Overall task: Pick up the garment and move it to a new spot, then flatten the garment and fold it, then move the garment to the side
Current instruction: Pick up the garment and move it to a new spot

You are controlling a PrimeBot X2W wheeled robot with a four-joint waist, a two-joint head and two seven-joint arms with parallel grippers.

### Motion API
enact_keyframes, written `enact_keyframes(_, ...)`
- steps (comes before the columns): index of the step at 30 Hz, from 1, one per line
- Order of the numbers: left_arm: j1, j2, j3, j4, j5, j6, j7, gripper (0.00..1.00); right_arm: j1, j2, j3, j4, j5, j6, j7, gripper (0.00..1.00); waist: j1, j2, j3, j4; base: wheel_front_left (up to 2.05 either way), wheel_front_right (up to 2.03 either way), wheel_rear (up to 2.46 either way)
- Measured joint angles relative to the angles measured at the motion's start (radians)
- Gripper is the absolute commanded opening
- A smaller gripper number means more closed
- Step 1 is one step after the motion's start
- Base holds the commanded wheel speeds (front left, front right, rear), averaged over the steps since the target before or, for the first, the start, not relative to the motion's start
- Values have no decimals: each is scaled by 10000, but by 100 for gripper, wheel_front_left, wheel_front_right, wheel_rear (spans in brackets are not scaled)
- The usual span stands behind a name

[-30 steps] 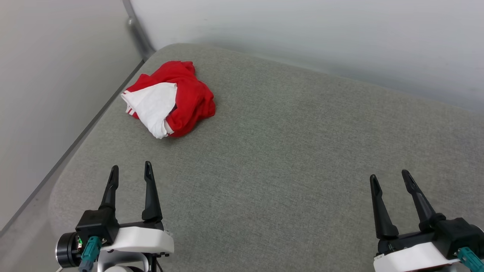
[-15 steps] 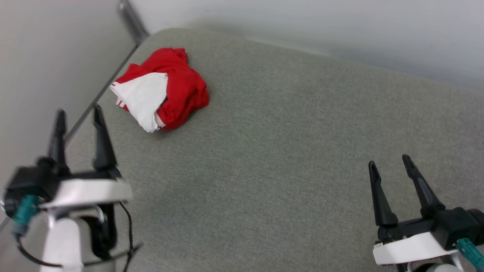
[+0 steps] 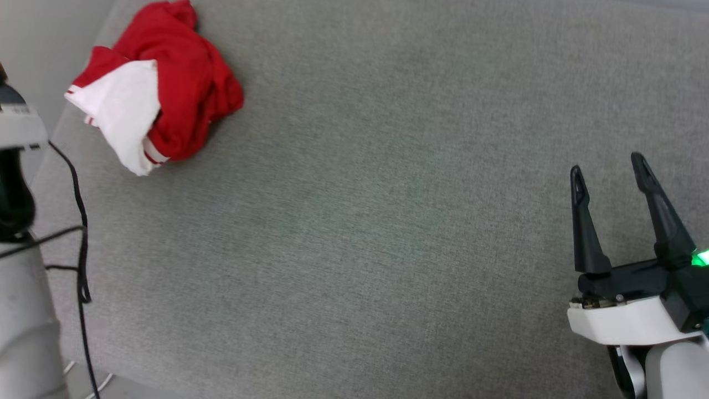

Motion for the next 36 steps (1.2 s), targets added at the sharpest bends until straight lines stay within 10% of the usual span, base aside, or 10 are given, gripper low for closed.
enact_keyframes(7, -1639, 2347, -1789, 1772, -1597, -10, 857, 100, -388, -121, 27, -460, -163, 0, 2, 100, 1, 0, 1019, -332, 0, 0, 0)
enact_keyframes(18, -2504, 5172, -5444, 2625, -5538, -12, 7164, 100, -727, -314, 96, -953, -265, 0, 0, 100, 0, 0, 1943, -788, 0, 0, 0)
enact_keyframes(24, -2712, 5666, -6217, 2947, -7206, -13, 9474, 100, -890, -405, 113, -1034, -295, 0, 0, 100, 0, 0, 2371, -963, 0, 0, 0)
enact_keyframes(34, -3431, 5221, -7536, 4537, -7283, -10, 10339, 98, -1165, -466, 215, -1037, -336, 0, 0, 100, -4, 0, 3121, -1329, 0, 0, 0)
enact_keyframes(35, -3469, 5216, -7611, 4591, -7275, -10, 10264, 20, -1165, -466, 219, -1020, -336, 0, 0, 100, -5, 0, 3117, -1344, 0, 0, 0)
enact_keyframes(36, -3471, 5187, -7651, 4629, -7327, -8, 10180, 0, -1165, -464, 213, -993, -336, 0, -2, 100, -5, 0, 3095, -1346, 0, 0, 0)
